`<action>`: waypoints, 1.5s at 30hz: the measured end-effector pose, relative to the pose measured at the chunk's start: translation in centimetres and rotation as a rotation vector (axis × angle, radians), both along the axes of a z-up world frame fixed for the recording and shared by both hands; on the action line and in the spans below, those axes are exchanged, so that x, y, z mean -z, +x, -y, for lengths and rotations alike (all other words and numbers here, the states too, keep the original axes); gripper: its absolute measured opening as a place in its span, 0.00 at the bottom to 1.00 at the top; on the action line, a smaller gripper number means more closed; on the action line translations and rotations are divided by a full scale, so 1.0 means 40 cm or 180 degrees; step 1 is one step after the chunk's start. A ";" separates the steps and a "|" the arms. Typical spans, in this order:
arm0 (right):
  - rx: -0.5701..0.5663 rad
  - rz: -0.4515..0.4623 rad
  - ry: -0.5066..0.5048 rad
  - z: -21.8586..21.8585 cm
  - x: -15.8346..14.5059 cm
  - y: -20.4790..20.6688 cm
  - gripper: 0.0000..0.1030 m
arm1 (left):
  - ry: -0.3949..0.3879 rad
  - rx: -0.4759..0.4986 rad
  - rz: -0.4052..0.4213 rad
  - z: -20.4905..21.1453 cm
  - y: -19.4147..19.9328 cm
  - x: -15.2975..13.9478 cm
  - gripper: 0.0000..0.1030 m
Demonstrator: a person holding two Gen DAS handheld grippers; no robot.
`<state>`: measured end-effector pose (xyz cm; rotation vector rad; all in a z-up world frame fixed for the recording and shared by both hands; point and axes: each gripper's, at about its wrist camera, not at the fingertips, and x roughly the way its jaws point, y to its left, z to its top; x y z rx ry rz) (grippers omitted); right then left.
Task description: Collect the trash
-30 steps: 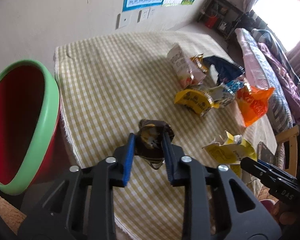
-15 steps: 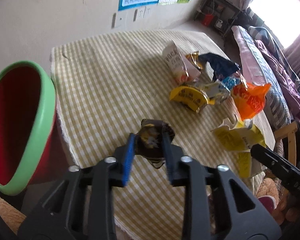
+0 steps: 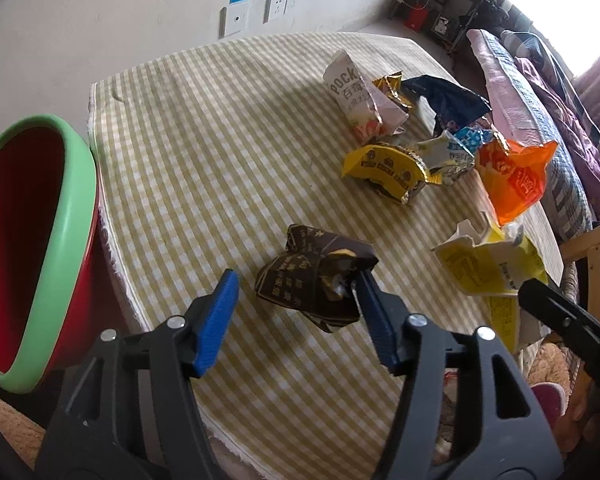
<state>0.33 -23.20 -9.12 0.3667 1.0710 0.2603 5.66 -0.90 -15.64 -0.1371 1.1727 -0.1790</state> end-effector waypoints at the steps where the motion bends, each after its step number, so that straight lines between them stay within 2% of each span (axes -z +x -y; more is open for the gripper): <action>1: 0.0000 -0.0003 0.0002 -0.002 -0.001 0.000 0.34 | 0.0007 0.0005 -0.0014 0.001 0.001 0.002 0.59; 6: 0.0000 -0.0010 0.0009 -0.005 -0.001 -0.002 0.34 | 0.0052 0.0080 -0.0064 0.012 0.000 0.010 0.60; 7: 0.0001 -0.0009 0.0009 -0.004 0.000 -0.002 0.34 | 0.0054 0.0094 -0.0060 0.016 -0.001 0.010 0.57; 8: 0.0001 -0.0009 0.0009 -0.004 0.000 -0.002 0.34 | 0.0042 0.0113 -0.0053 0.018 -0.002 0.009 0.50; 12: -0.0003 -0.0012 0.0009 -0.004 -0.001 -0.002 0.34 | 0.0022 0.0156 0.0053 0.023 -0.009 -0.005 0.38; 17: -0.0034 0.0006 0.0001 -0.011 -0.008 -0.005 0.34 | -0.0025 0.0106 0.0151 0.014 -0.013 -0.020 0.31; 22: -0.0040 0.0034 -0.0022 -0.019 -0.017 -0.011 0.34 | -0.0102 -0.0088 0.0292 -0.020 -0.022 -0.049 0.24; 26: -0.0055 0.0049 -0.0039 -0.023 -0.025 -0.018 0.34 | -0.0173 -0.0207 0.0446 -0.042 -0.033 -0.078 0.24; 35: -0.0129 0.0017 -0.0077 -0.050 -0.023 -0.018 0.34 | -0.0132 -0.0187 0.0797 -0.053 -0.073 -0.165 0.24; 45: -0.0244 -0.0022 -0.0125 -0.101 -0.010 -0.012 0.34 | -0.0156 -0.0390 0.0949 -0.148 -0.104 -0.260 0.24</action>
